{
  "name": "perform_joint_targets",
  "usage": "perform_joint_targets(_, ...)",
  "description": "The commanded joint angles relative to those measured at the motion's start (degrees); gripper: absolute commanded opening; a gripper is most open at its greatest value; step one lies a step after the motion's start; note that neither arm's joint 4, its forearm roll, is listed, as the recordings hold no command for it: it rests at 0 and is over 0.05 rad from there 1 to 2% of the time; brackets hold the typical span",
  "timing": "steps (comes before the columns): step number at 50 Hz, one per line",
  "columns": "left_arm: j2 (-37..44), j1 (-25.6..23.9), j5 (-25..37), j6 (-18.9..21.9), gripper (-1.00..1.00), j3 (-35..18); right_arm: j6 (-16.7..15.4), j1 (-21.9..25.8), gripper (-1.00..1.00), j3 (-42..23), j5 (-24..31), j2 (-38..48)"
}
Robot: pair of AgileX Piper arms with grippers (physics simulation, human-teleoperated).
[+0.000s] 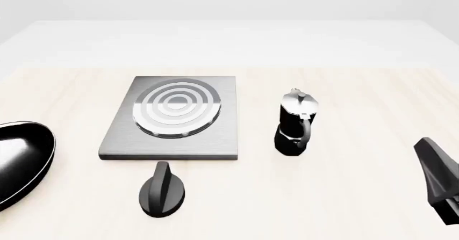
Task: Turn on the stove and put the frying pan on it.
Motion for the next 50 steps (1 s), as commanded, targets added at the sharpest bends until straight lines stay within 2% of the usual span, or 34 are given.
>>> perform_joint_targets(1,8.30,7.03,-8.59,5.36,1.00,1.73,0.19,0.22,1.00,0.32,-0.32,0.01)
perform_joint_targets(11,11.07,9.78,-12.09,7.90,1.00,3.20,0.28,0.43,1.00,0.51,-0.49,0.03)
perform_joint_targets(30,15.09,10.76,-18.07,8.59,1.00,7.57,0.37,0.35,1.00,0.35,-0.35,-0.01)
perform_joint_targets(50,26.34,14.44,-29.58,10.40,1.00,9.53,0.16,0.58,1.00,0.52,-0.33,0.03)
